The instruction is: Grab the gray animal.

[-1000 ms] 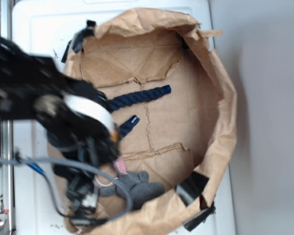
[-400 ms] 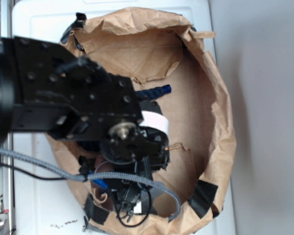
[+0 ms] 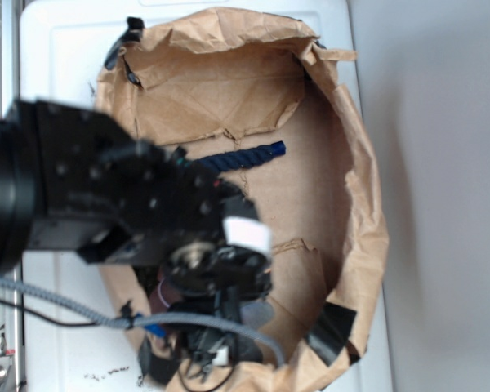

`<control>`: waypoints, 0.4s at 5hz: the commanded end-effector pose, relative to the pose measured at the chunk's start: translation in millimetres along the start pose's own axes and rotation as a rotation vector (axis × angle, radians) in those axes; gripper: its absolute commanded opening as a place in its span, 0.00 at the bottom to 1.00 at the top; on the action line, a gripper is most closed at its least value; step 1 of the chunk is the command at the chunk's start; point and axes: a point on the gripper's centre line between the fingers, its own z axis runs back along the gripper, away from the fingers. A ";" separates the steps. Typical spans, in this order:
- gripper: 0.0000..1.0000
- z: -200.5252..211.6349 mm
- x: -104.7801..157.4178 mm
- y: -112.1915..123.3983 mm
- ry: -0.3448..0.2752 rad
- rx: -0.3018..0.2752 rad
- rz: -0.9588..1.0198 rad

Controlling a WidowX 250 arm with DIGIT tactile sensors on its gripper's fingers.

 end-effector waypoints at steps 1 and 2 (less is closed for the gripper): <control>0.92 -37.3 19.5 -13.8 0.001 0.048 -0.042; 0.00 -41.5 28.7 -14.4 0.015 0.055 -0.025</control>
